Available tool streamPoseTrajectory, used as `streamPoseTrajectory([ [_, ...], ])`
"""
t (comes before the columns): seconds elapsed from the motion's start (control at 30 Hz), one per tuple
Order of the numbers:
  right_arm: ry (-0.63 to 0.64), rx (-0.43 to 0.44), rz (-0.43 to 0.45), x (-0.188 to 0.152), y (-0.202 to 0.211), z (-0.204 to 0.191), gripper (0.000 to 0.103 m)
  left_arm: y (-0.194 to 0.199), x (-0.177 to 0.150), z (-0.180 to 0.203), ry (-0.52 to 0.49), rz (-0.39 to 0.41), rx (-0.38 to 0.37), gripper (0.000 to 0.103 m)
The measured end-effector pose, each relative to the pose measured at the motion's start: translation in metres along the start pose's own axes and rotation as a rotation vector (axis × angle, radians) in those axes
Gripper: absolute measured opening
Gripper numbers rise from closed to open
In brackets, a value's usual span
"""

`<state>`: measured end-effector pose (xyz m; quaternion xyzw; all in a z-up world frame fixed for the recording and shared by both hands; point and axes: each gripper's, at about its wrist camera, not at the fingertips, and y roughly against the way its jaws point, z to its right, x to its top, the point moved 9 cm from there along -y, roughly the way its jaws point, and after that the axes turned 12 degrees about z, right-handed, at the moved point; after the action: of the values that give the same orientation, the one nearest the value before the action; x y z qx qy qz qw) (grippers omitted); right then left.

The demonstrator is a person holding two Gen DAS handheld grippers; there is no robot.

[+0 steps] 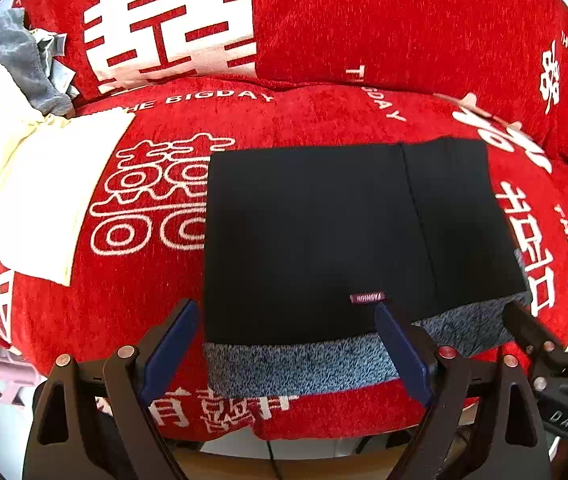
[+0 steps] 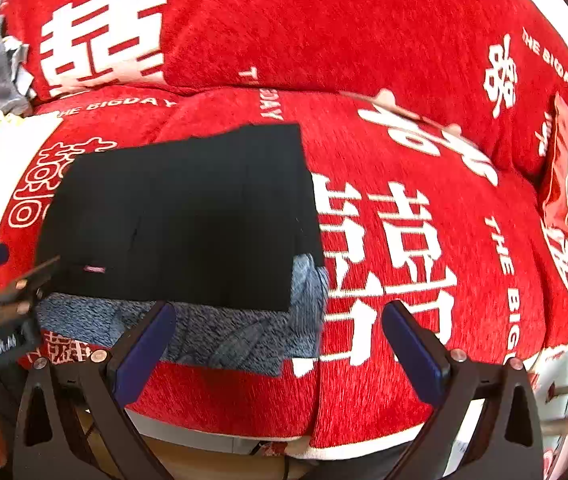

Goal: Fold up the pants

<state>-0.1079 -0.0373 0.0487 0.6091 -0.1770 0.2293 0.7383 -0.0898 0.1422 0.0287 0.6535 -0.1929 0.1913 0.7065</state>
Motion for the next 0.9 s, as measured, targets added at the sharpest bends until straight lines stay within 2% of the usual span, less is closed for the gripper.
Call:
streamPoseTrajectory([
  [0.07, -0.018, 0.008, -0.011, -0.005, -0.001, 0.004, 0.102, -0.003, -0.007, 0.0, -0.017, -0.019, 0.041, 0.09],
  [0.13, -0.027, 0.01, -0.016, -0.01, -0.002, 0.007, 0.102, -0.003, -0.011, 0.003, -0.025, -0.031, 0.034, 0.09],
  [0.27, -0.029, 0.001, -0.01, -0.015, 0.001, 0.012, 0.102, 0.003, -0.011, 0.004, -0.043, 0.001, 0.062, 0.09],
  [0.9, -0.028, 0.0, 0.001, -0.016, 0.002, 0.01, 0.102, 0.0, -0.016, 0.009, -0.068, -0.018, 0.04, 0.09],
])
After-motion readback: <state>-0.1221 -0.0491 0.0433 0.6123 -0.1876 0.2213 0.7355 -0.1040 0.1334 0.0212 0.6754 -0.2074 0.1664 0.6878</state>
